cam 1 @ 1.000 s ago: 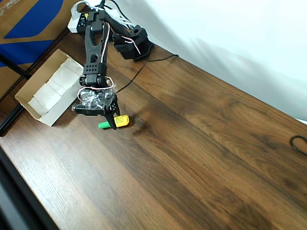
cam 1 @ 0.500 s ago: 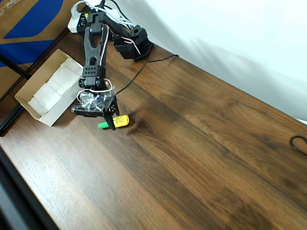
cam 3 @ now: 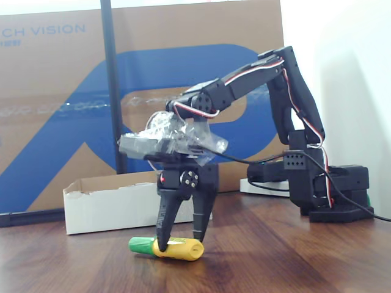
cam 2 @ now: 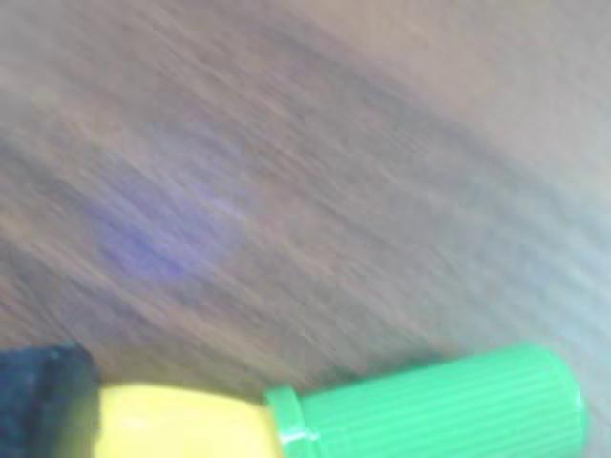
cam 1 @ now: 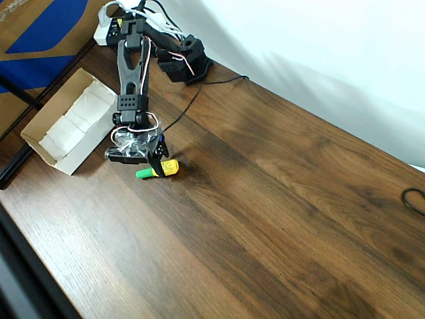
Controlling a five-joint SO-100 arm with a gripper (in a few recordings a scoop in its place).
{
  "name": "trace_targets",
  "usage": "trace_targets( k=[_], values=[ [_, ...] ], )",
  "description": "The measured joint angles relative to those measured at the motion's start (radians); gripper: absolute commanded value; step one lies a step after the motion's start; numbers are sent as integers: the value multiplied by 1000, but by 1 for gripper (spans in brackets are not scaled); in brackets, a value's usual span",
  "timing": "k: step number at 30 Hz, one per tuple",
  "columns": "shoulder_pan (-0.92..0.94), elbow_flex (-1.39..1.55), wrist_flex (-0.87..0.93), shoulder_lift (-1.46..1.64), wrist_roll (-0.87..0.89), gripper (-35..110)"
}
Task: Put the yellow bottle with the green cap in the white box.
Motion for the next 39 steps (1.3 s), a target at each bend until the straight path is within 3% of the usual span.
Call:
trace_targets(
  k=[8,15,28,39],
  values=[
    [20,43,0,3,-8,21],
    [21,49,0,11,-18,0],
    [32,81,11,46,0,0],
    [124,156,34,298,0,0]
  ],
)
